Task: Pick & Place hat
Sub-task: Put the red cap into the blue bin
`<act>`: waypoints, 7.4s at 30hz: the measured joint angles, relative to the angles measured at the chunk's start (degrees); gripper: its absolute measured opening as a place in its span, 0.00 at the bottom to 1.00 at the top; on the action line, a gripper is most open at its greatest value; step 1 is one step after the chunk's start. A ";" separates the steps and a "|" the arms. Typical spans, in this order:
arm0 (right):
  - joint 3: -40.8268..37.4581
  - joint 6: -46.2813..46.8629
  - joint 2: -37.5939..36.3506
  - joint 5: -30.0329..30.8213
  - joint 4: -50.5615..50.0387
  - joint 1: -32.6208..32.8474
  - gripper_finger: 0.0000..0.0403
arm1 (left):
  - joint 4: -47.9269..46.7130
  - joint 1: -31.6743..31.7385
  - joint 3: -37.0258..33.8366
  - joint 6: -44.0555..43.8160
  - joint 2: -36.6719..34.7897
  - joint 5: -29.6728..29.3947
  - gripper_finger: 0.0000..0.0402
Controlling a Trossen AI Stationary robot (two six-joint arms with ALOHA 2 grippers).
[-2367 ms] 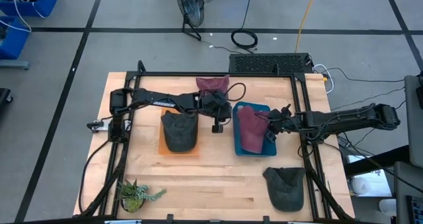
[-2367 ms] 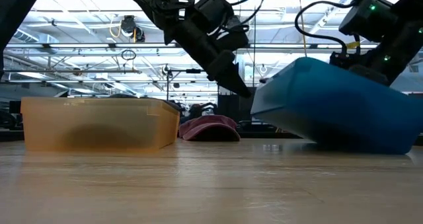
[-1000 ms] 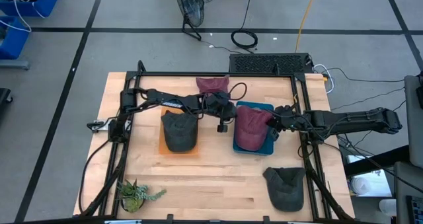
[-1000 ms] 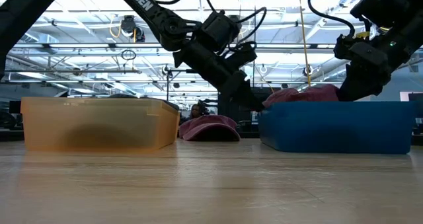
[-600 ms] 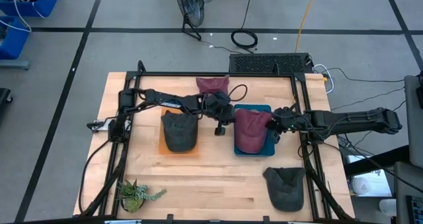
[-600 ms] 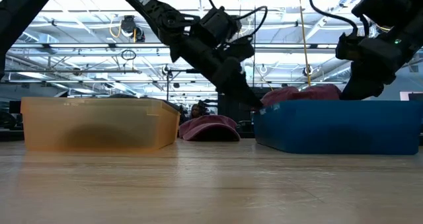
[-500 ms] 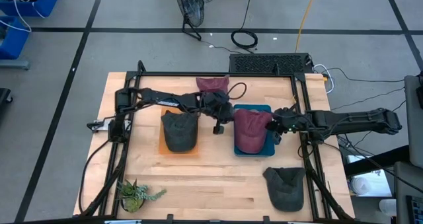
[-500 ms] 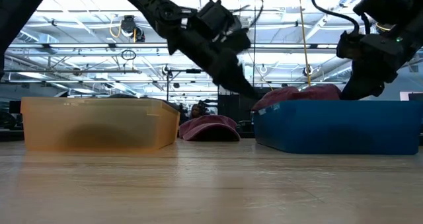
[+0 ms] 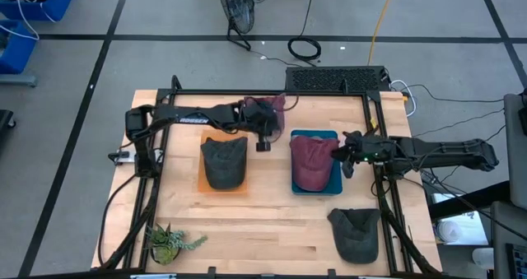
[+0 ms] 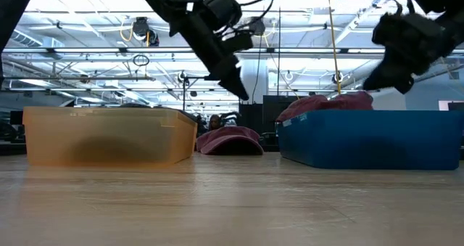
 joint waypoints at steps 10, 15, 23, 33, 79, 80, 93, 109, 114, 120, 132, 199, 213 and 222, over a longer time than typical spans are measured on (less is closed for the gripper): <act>0.99 -7.72 -1.55 -3.10 9.24 0.00 0.15 | -4.43 7.99 0.00 0.81 -0.02 -2.14 0.36; 1.09 -7.92 -1.55 -3.14 9.17 0.02 0.15 | 0.41 11.26 0.02 1.03 1.44 0.77 0.60; 1.09 -8.38 -1.53 -3.19 9.17 0.07 0.15 | 1.40 15.62 0.04 2.65 6.39 3.91 0.64; 1.09 -8.83 -1.53 -3.12 9.17 0.09 0.15 | 6.72 17.67 0.07 -0.81 9.86 2.82 0.48; 1.09 -12.17 -1.51 -3.15 10.32 0.11 0.15 | -8.06 -3.07 0.02 -1.13 -12.91 2.43 0.02; 1.09 -13.69 -1.30 -3.18 12.76 0.11 0.15 | -8.29 -4.15 0.02 -1.78 -12.58 2.44 0.02; 2.71 -27.74 22.13 -6.02 48.30 6.77 0.25 | -8.23 -15.35 0.07 -8.88 -10.65 2.07 0.01; 30.69 -32.12 47.57 -0.16 26.90 6.05 0.37 | -5.48 -16.69 0.07 -9.42 -10.32 0.66 0.02; 31.30 -30.94 47.67 -3.05 26.07 5.70 0.37 | -4.97 -16.97 0.07 -9.01 -10.32 0.46 0.03; 31.30 -29.02 48.36 -2.99 23.65 5.68 0.36 | -2.28 -16.91 0.07 -8.87 -10.32 -0.78 0.01; 31.32 -30.74 48.74 -2.84 22.83 5.68 0.14 | -1.43 -16.91 0.00 -7.84 -10.35 -0.68 0.03; 5.79 -25.71 28.46 4.63 15.50 15.76 0.26 | 21.72 -9.06 -23.65 -22.57 -21.84 10.14 0.48; 5.73 -27.26 24.04 7.63 20.38 15.89 0.44 | 31.23 -11.74 -23.63 -23.16 -17.25 9.97 0.48; 5.73 -23.84 18.01 9.11 18.66 15.88 0.45 | 46.76 -10.43 -23.65 -26.42 -7.52 9.85 0.48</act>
